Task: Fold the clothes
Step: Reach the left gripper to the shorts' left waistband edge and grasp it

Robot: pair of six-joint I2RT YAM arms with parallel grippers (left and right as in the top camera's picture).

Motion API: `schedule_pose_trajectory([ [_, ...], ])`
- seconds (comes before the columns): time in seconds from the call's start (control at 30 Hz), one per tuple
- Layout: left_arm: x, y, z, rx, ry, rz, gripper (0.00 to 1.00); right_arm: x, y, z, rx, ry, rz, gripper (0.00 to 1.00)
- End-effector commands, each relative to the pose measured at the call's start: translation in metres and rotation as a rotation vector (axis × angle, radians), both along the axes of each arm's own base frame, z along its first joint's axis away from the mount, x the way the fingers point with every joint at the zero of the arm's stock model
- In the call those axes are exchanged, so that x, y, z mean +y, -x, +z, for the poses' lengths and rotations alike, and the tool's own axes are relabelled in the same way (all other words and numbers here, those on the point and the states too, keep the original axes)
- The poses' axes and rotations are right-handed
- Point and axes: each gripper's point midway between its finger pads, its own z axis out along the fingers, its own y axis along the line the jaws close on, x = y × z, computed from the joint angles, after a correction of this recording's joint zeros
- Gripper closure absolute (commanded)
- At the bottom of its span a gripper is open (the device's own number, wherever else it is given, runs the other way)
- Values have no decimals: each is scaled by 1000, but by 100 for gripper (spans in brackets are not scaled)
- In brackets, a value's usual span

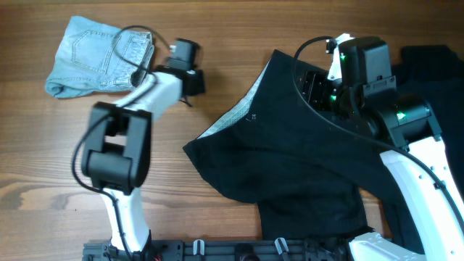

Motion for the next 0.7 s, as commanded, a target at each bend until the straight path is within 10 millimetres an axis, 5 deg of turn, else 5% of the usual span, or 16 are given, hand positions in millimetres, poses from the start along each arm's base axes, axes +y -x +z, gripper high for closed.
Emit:
schedule_pose_trajectory([
  [0.0,-58,25,1,110,349,-172,66,-3,-2,-1,1,10,-15,28],
  [0.1,-94,39,8,122,407,-285,55,-4,-2,-1,1,12,-13,28],
  [0.33,-157,70,17,114,400,-453,77,-5,1,-4,16,21,-16,25],
  [0.53,-178,83,7,65,241,-545,64,-6,1,-5,19,27,-20,25],
  [0.67,-176,82,-1,60,186,-533,63,-6,1,-5,19,27,-20,26],
])
